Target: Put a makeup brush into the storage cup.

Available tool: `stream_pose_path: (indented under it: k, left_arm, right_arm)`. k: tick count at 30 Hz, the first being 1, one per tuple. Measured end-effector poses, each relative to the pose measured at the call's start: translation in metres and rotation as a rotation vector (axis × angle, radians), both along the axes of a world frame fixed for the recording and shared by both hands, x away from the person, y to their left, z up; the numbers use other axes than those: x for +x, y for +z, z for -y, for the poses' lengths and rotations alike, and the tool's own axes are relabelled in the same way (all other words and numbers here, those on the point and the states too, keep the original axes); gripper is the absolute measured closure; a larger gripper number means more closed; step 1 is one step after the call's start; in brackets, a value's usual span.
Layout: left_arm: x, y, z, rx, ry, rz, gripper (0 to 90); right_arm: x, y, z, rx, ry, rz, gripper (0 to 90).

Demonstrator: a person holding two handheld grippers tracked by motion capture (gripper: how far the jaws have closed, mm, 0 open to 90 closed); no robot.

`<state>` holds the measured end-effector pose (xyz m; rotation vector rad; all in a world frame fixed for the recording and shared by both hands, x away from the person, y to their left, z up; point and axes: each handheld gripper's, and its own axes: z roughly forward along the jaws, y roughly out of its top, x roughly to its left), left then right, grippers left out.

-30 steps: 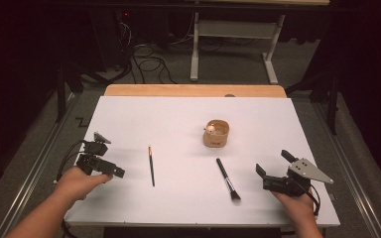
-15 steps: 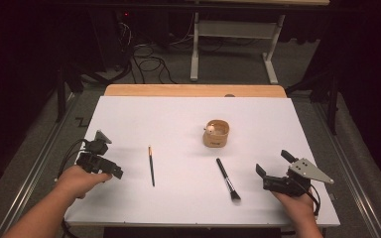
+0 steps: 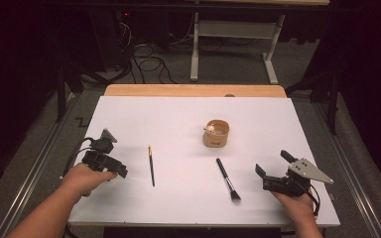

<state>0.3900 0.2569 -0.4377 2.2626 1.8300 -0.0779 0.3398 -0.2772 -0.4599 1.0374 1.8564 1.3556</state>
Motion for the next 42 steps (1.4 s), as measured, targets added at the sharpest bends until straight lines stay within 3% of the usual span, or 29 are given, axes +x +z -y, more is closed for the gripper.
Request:
stream_pose_path:
  k: [5,19,32,42]
  left_arm:
    - [0.003,0.002,0.01,-0.017,-0.021,0.016,13.7]
    - [0.017,0.002,0.051,-0.003,-0.087,0.01,15.5]
    - [0.029,0.003,0.073,-0.007,-0.089,0.023,26.0]
    - [0.038,0.001,0.084,-0.026,-0.053,0.027,35.3]
  right_arm:
    - [0.0,0.0,0.0,0.002,0.001,-0.001,0.4]
    - [0.0,0.0,0.001,0.003,0.003,-0.001,0.4]
    - [0.0,0.0,0.002,0.001,0.006,0.003,0.4]
    - [0.001,0.0,0.002,-0.001,0.009,0.004,0.6]
